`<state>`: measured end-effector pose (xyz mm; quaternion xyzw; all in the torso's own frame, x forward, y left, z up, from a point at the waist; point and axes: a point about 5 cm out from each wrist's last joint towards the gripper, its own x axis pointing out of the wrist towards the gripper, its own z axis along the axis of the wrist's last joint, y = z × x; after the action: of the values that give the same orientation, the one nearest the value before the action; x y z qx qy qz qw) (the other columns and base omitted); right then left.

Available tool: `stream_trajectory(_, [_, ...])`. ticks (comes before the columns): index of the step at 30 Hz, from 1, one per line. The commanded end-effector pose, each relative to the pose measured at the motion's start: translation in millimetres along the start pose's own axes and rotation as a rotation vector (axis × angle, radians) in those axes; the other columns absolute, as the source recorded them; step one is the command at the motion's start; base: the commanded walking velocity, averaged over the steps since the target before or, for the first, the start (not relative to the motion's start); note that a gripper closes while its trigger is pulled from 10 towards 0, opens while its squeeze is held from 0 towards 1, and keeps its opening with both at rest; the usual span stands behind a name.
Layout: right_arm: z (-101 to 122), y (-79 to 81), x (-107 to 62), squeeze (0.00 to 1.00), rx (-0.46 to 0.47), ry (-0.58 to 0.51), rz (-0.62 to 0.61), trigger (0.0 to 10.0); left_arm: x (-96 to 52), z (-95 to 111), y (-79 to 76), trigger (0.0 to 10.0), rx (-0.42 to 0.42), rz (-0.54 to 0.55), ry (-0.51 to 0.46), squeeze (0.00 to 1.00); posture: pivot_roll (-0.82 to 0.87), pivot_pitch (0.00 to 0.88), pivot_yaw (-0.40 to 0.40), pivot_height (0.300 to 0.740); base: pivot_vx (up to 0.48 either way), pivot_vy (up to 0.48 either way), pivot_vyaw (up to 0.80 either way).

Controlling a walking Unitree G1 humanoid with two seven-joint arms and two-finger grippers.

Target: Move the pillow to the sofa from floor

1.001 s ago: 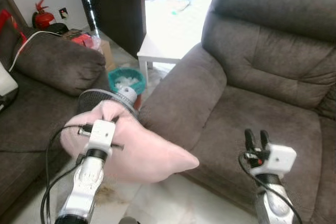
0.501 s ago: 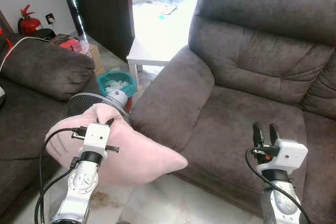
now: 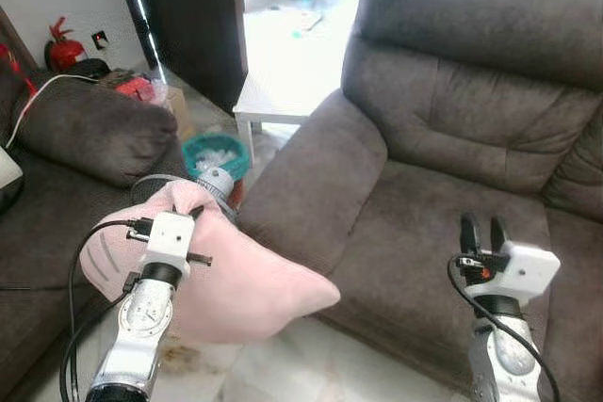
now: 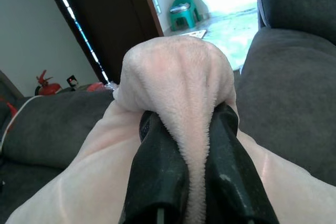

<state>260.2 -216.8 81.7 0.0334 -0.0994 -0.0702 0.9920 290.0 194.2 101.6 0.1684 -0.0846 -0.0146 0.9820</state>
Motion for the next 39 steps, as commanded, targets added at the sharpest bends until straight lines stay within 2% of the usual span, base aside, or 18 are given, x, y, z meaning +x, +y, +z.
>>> stream_trajectory(1, [-2,0.3,-0.5,0.0,-0.001,0.022,0.009,10.0,5.5,23,6.1,10.0,-0.002,0.023,-0.102,0.0,0.14,0.0,-0.005,0.74,0.0,0.0,0.0])
stream_trajectory(8, [-8,4.7,-2.3,0.0,-0.018,0.083,0.081,10.0,8.6,31,2.9,10.0,-0.03,0.016,-0.113,0.0,0.13,0.0,-0.009,0.74,0.0,0.0,0.0])
stream_trajectory(10, [-17,5.5,-3.9,0.0,-0.057,0.166,0.115,10.0,12.7,35,-0.1,10.0,-0.037,-0.004,-0.125,0.0,0.12,0.0,-0.009,0.74,0.0,0.0,0.0])
stream_trajectory(11, [-26,5.7,-5.7,0.0,-0.118,0.239,0.158,10.0,15.7,39,-2.8,10.0,-0.045,-0.023,-0.135,0.0,0.12,0.0,-0.008,0.74,0.0,0.0,0.0])
stream_trajectory(13, [-29,7.1,-7.4,0.0,-0.165,0.263,0.226,10.0,17.9,42,-5.0,10.0,-0.049,-0.041,-0.144,0.0,0.12,0.0,-0.007,0.74,0.0,0.0,0.0])
stream_trajectory(14, [-37,5.5,-7.9,0.0,-0.208,0.334,0.273,10.0,21.4,47,-6.6,10.0,-0.059,-0.059,-0.153,0.0,0.12,0.0,-0.008,0.74,0.0,0.0,0.0])
stream_trajectory(15, [-37,5.5,-7.9,0.0,-0.208,0.334,0.273,10.0,21.4,47,-6.6,10.0,-0.059,-0.059,-0.153,0.0,0.12,0.0,-0.008,0.74,0.0,0.0,0.0])
stream_trajectory(16, [-45,4.9,-7.6,0.0,-0.246,0.411,0.336,10.0,25.1,52,-8.0,10.0,-0.066,-0.079,-0.162,0.0,0.12,0.0,-0.005,0.74,0.0,0.0,0.0])
stream_trajectory(18, [-49,4.9,-7.9,0.0,-0.264,0.461,0.372,10.0,26.5,54,-8.7,10.0,-0.066,-0.091,-0.163,0.0,0.12,0.0,-0.005,0.74,0.0,0.0,0.0])
stream_trajectory(20, [-55,6.0,-9.1,0.0,-0.32,0.515,0.441,10.0,28.3,57,-9.8,10.0,-0.077,-0.102,-0.167,0.0,0.11,0.0,-0.005,0.74,0.0,0.0,0.0])
stream_trajectory(22, [-65,6.4,-12.6,0.0,-0.342,0.627,0.527,10.0,31.2,62,-14.3,10.0,-0.089,-0.139,-0.171,0.0,0.12,0.0,-0.013,0.74,0.0,0.0,0.0])
stream_trajectory(28, [-78,6.5,-19.3,0.0,-0.395,0.749,0.6,10.0,30.9,62,-25.7,10.0,-0.117,-0.22,-0.149,0.0,0.12,0.0,-0.017,0.74,0.0,0.0,0.0])
stream_trajectory(31, [-84,10.8,-24.2,0.0,-0.372,0.809,0.636,10.0,31.2,61,-34.3,10.0,-0.123,-0.278,-0.13,0.0,0.12,0.0,-0.015,0.74,0.0,0.0,0.0])
stream_trajectory(32, [-86,11.4,-26.8,0.37,-0.372,0.825,0.647,10.0,31.4,62,-36.6,10.0,-0.128,-0.29,-0.129,0.0,0.12,0.0,-0.014,0.74,0.0,0.0,0.0])
stream_trajectory(33, [-89,12.0,-30.7,1.0,-0.36,0.849,0.654,10.0,31.9,63,-39.4,10.0,-0.135,-0.303,-0.129,0.0,0.11,0.0,-0.014,0.74,0.0,0.0,0.0])
stream_trajectory(37, [-99,14.8,-46.6,1.0,-0.382,0.915,0.744,10.0,33.0,65,-44.0,10.0,-0.137,-0.33,-0.132,0.0,0.11,0.0,-0.014,0.74,0.0,0.0,0.0])
stream_trajectory(39, [-102,16.1,-52.4,1.0,-0.362,0.942,0.753,10.0,33.1,67,-45.2,10.0,-0.137,-0.339,-0.136,0.0,0.11,0.0,-0.015,0.74,0.0,0.0,0.0])
